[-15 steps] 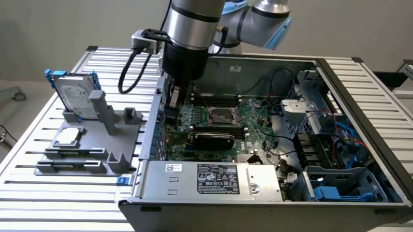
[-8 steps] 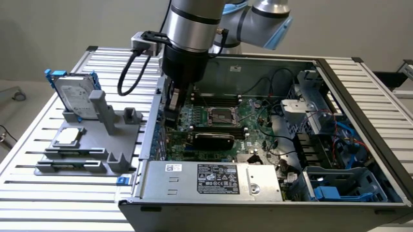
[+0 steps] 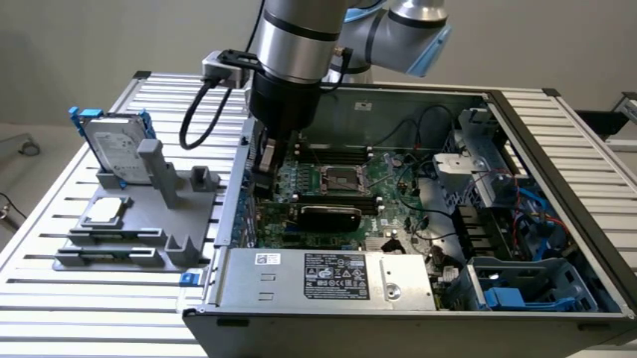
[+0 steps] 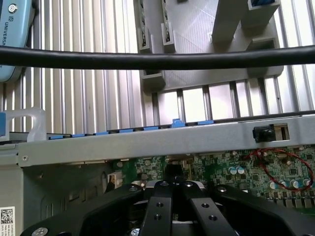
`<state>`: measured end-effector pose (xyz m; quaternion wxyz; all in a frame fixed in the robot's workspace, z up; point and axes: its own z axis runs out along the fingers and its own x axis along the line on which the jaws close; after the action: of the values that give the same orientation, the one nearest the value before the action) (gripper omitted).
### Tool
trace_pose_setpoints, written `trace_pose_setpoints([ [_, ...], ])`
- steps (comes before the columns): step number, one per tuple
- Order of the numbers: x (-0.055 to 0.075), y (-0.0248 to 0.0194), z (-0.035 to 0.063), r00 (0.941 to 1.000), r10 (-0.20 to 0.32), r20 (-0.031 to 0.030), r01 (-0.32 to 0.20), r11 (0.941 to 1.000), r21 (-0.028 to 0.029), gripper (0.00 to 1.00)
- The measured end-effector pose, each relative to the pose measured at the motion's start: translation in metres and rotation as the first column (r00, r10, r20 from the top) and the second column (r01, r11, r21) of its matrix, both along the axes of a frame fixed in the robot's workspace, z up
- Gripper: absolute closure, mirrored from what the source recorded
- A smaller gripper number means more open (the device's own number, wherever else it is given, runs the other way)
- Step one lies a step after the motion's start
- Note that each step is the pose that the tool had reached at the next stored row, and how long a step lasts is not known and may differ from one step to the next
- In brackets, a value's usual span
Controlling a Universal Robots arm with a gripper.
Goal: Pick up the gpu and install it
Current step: 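Press down on the gpu until it lock into place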
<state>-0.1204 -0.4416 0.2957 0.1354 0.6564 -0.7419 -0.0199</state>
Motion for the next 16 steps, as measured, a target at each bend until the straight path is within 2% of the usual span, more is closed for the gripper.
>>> trace_pose_setpoints([
  [16, -0.0001, 0.0, -0.0014, 0.9965, -0.084, -0.0012, 0.084, 0.9965, -0.0006, 0.89],
])
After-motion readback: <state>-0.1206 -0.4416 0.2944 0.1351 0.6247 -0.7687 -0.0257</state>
